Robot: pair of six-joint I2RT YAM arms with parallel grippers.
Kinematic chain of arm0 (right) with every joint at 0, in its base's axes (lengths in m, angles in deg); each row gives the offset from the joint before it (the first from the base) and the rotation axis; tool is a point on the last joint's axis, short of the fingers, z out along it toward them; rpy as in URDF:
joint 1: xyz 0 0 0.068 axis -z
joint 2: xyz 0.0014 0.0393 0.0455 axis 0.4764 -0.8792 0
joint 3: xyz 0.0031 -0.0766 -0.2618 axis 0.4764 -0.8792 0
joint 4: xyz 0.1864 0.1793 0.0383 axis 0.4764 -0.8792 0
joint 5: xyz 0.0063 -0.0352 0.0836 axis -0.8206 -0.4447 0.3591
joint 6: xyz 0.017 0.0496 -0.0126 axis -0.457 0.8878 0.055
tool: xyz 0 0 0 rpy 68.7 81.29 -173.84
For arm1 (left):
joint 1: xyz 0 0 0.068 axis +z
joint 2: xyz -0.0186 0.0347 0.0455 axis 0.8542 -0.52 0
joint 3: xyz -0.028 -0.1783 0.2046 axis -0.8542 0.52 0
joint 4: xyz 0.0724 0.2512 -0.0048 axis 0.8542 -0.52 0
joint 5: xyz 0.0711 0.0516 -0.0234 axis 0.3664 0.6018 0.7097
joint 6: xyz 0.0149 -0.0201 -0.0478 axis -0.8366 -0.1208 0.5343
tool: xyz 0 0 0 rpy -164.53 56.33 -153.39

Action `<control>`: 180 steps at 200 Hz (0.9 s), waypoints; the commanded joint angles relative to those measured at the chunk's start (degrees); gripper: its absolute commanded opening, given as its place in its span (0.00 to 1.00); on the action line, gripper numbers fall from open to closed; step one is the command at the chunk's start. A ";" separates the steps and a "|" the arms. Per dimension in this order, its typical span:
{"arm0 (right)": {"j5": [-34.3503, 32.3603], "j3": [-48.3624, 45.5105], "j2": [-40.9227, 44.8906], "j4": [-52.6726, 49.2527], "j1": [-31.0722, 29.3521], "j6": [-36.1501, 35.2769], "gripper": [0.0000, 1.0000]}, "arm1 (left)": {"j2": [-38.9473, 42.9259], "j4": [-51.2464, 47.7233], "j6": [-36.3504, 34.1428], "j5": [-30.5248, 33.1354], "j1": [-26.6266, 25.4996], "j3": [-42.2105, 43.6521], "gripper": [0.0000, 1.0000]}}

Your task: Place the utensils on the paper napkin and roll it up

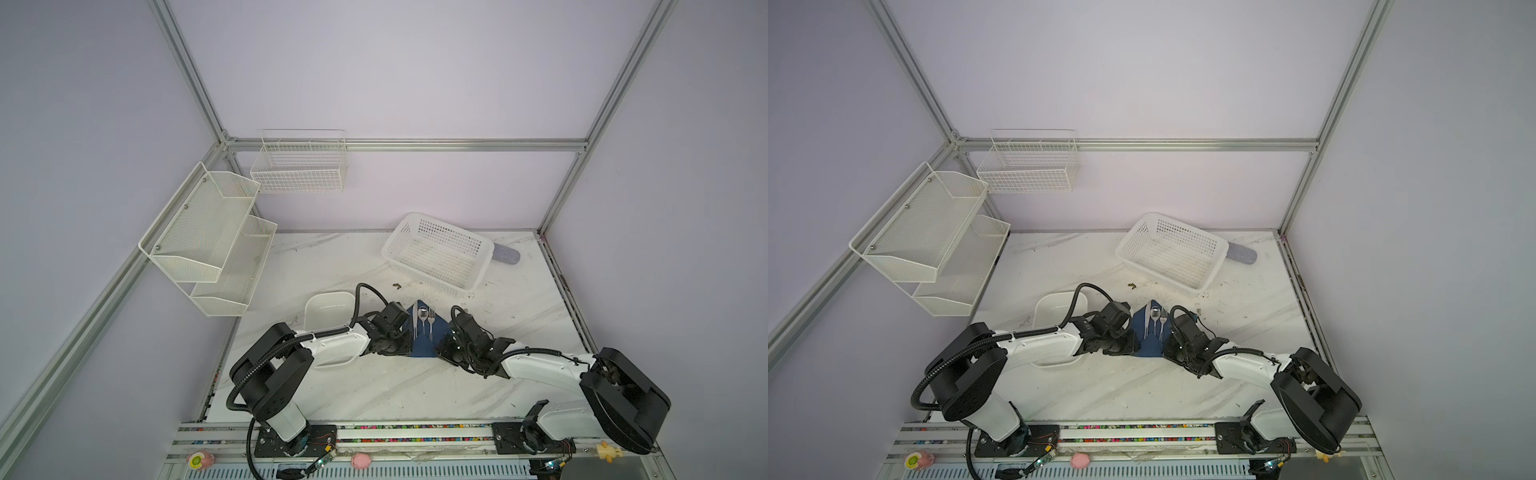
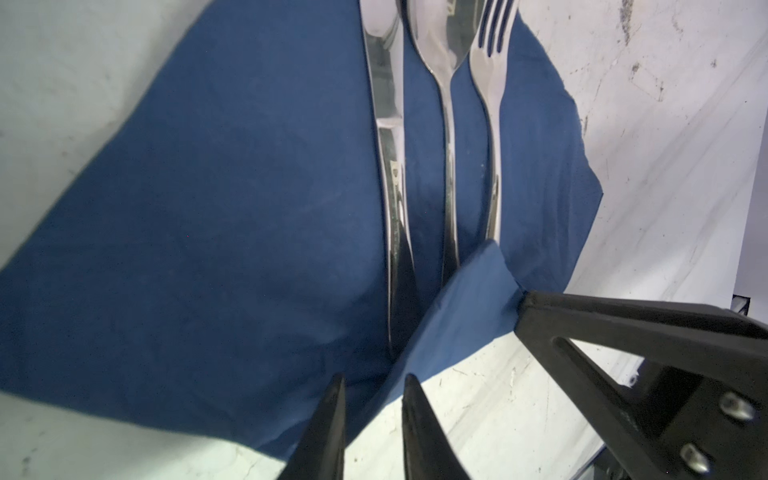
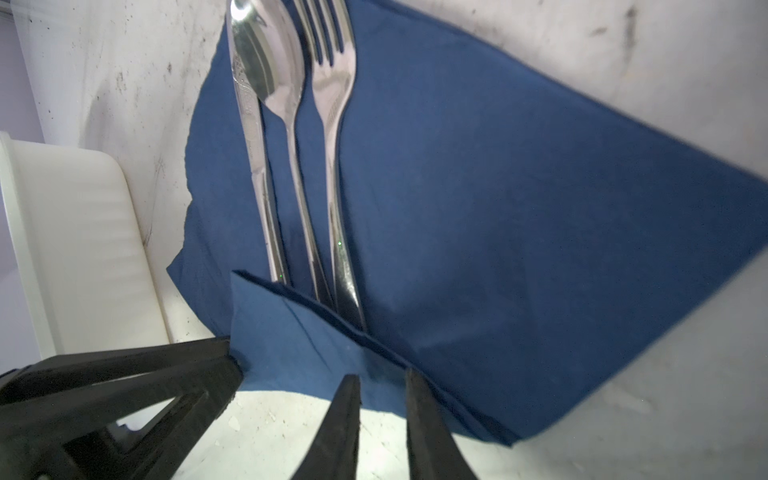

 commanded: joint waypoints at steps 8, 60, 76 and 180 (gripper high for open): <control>-0.37 1.46 0.80 -1.11 0.29 -0.19 0.24 | -0.46 -0.37 -0.91 0.78 -0.09 2.09 0.25; -0.46 1.72 0.72 -1.30 0.30 -0.46 0.25 | 3.02 -2.19 -1.45 2.72 -0.24 1.79 0.31; -0.43 1.84 0.63 -1.32 0.30 -0.36 0.25 | 5.64 -2.99 -1.24 4.06 -0.18 1.54 0.33; -0.54 1.89 0.56 -1.32 0.29 -0.11 0.25 | 7.61 4.30 4.48 -2.98 -0.24 4.12 0.20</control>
